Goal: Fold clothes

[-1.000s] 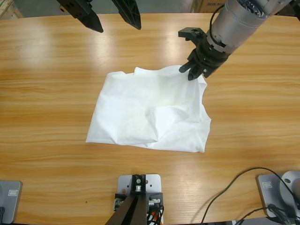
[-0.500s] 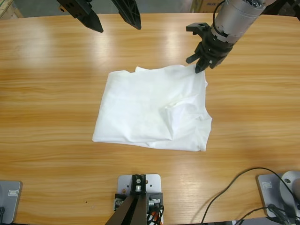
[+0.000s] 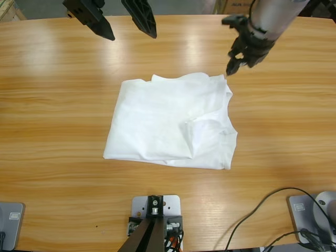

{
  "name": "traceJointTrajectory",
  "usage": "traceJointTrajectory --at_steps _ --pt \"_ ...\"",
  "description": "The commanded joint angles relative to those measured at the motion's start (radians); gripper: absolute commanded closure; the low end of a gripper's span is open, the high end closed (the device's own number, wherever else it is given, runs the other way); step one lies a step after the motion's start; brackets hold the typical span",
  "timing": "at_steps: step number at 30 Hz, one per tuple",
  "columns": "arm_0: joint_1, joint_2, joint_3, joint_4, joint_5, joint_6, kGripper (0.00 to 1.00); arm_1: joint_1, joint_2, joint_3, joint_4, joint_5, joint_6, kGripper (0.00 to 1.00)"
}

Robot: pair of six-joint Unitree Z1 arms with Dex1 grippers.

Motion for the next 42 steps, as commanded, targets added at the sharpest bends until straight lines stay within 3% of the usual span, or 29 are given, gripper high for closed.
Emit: traceJointTrajectory --at_steps 1,7,14,25,32,42 --pt "0.009 0.011 0.035 0.15 0.014 0.016 0.004 0.206 -0.053 0.011 0.012 0.022 0.079 0.0" --pt "0.009 -0.022 0.073 0.15 0.021 0.022 0.004 0.341 -0.053 0.108 -0.051 0.063 0.168 0.0" --pt "0.009 -0.053 0.099 0.149 0.029 0.025 0.004 0.367 0.032 0.162 -0.137 0.131 0.146 0.0" --pt "0.009 -0.071 0.108 0.15 0.03 0.024 0.004 0.4 0.149 0.204 -0.139 0.106 0.143 0.0" --pt "0.007 -0.081 0.118 0.15 0.03 0.024 0.004 0.4 0.016 0.304 -0.142 0.014 0.325 0.0" --pt "0.001 -0.084 0.126 0.149 0.03 0.024 0.004 0.4 -0.124 0.344 -0.066 -0.01 0.434 0.0"
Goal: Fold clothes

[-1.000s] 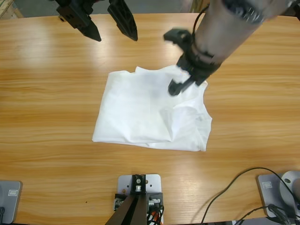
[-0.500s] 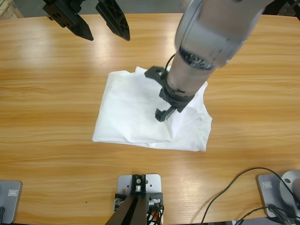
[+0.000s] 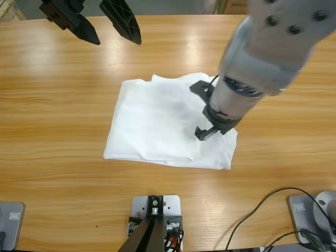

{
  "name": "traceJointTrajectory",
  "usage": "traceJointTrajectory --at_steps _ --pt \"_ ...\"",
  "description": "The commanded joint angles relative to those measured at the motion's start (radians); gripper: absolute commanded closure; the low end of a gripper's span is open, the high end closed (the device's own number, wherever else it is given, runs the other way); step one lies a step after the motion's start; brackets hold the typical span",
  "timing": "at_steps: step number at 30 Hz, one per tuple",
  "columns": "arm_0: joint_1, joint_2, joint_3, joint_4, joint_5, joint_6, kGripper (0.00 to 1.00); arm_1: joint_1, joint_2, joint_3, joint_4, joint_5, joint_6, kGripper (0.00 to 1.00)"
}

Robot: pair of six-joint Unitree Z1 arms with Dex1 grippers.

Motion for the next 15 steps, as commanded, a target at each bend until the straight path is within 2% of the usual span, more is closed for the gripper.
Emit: traceJointTrajectory --at_steps 1,9,15 --pt "0.0 -0.011 0.033 0.148 0.017 0.014 0.004 0.013 -0.101 0.052 0.063 -0.021 0.077 0.0" --pt "0.015 -0.032 0.055 0.14 0.02 0.014 0.004 0.049 -0.164 0.177 0.061 0.004 0.172 0.004" --pt "0.021 -0.043 0.064 0.137 0.02 0.019 0.004 0.069 -0.132 0.222 0.01 0.026 0.207 0.004"
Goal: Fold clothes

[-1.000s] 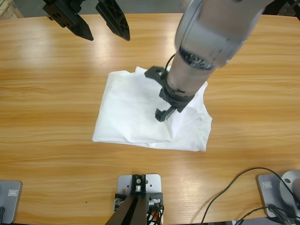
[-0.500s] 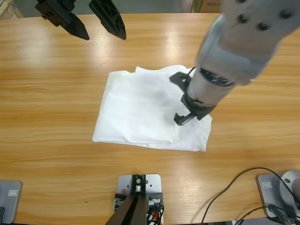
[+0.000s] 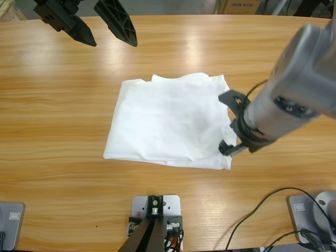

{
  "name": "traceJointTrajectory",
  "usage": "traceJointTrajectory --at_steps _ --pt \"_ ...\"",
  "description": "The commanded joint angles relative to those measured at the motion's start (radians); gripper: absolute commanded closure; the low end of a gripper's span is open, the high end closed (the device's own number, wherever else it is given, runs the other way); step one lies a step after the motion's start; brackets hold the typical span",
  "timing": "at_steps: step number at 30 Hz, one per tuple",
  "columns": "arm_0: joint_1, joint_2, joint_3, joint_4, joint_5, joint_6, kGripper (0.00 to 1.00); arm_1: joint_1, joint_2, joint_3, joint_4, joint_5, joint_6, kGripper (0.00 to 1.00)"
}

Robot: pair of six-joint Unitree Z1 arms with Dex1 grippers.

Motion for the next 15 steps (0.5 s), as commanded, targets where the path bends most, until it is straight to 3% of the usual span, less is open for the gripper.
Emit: traceJointTrajectory --at_steps 1,6,10,15 --pt "0.018 -0.026 0.042 0.137 0.019 0.021 0.004 0.03 0.012 0.069 -0.055 0.028 0.042 0.004" --pt "0.021 -0.038 0.067 0.137 0.019 0.035 0.004 0.056 0.042 0.066 -0.079 0.039 0.061 0.011" --pt "0.024 -0.041 0.077 0.136 0.019 0.044 0.004 0.056 -0.098 0.02 0.045 -0.014 0.06 0.013" --pt "0.024 -0.037 0.077 0.127 0.019 0.045 0.004 0.056 -0.082 -0.179 0.147 -0.049 0.002 0.013"
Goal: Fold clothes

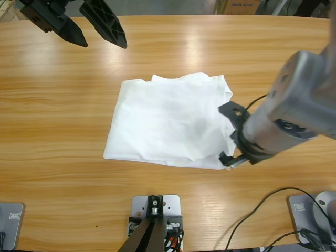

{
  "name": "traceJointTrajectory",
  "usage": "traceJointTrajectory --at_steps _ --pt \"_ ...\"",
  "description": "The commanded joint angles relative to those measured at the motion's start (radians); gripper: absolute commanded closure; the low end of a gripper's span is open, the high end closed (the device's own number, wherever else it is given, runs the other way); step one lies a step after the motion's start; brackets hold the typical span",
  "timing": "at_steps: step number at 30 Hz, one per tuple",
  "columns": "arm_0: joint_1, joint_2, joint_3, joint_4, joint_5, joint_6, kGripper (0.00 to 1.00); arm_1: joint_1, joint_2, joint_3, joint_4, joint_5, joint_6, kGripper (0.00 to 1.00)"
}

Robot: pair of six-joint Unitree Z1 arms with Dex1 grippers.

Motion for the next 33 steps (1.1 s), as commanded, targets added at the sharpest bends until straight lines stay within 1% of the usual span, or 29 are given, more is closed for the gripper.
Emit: traceJointTrajectory --at_steps 1,6,12,15,22,27,33 --pt "0.008 -0.004 0.034 0.127 0.019 0.011 0.004 0.01 -0.02 -0.225 0.124 -0.047 -0.076 0.013" --pt "0.015 -0.006 0.049 0.127 0.019 0.016 0.004 0.01 0.114 -0.337 0.113 -0.026 -0.169 0.013" --pt "0.027 -0.006 0.053 0.127 0.019 0.022 0.004 0.01 0.197 -0.3 -0.023 0.06 -0.189 0.013" --pt "0.031 -0.004 0.056 0.127 0.019 0.028 0.004 0.018 0.197 -0.225 -0.094 0.105 -0.182 0.013" --pt "0.035 0.007 0.055 0.127 0.019 0.033 0.004 0.067 0.2 -0.032 -0.259 0.183 -0.105 0.013" --pt "0.036 0.01 0.055 0.125 0.019 0.034 0.004 0.077 0.187 0.033 -0.286 0.194 -0.065 0.013" --pt "0.036 0.011 0.056 0.125 0.019 0.036 0.004 0.078 0.123 0.117 -0.307 0.175 -0.016 0.018"
